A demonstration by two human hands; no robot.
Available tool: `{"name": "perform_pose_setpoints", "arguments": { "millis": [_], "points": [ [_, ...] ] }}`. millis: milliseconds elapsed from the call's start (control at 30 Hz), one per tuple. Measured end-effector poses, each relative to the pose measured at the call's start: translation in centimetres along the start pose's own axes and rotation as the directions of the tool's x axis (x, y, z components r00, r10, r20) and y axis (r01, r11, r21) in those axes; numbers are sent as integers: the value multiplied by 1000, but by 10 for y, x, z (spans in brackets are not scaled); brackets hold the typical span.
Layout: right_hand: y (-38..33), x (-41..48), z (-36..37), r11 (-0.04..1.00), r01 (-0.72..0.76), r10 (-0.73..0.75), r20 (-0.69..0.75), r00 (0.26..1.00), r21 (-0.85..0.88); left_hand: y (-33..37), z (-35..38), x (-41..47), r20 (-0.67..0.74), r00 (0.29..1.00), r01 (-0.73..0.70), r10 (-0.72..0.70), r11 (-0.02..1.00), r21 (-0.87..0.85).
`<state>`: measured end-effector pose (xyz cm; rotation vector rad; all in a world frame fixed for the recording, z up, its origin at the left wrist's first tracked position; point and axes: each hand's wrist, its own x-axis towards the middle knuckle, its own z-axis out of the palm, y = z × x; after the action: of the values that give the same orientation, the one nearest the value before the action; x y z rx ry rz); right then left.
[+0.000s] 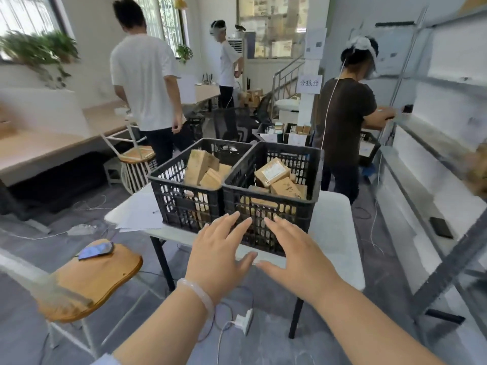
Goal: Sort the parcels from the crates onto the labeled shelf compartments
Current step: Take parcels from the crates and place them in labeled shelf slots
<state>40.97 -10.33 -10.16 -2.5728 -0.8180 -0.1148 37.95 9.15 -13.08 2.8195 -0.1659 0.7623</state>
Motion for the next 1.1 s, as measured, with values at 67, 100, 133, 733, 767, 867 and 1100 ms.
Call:
{"name": "perform_pose_setpoints", "arguments": {
  "millis": [67,100,133,733,767,867,1100],
  "points": [
    [4,24,8,1000,14,-14,8,1000,15,-16,6,16,5,1000,30,-30,1000,3],
    [6,36,11,1000,18,-18,12,1000,17,-25,10,25,5,999,43,-43,999,0],
    [8,48,15,1000,16,-16,15,1000,22,-34,15,34,8,999,54,-54,999,-3],
    [-3,309,83,970,-204,215,-77,974,128,-256,87,233,155,988,-5,18,997,-81],
    [-1,318,86,966,-224,234,-69,970,126,-265,90,244,170,985,11,4,996,-88],
    [8,344,92,949,-275,286,-55,957,153,-289,104,274,195,981,40,-21,995,-93],
    [20,422,99,962,-218,235,-92,968,165,-335,149,311,321,938,168,-130,981,-96]
  ]
}}
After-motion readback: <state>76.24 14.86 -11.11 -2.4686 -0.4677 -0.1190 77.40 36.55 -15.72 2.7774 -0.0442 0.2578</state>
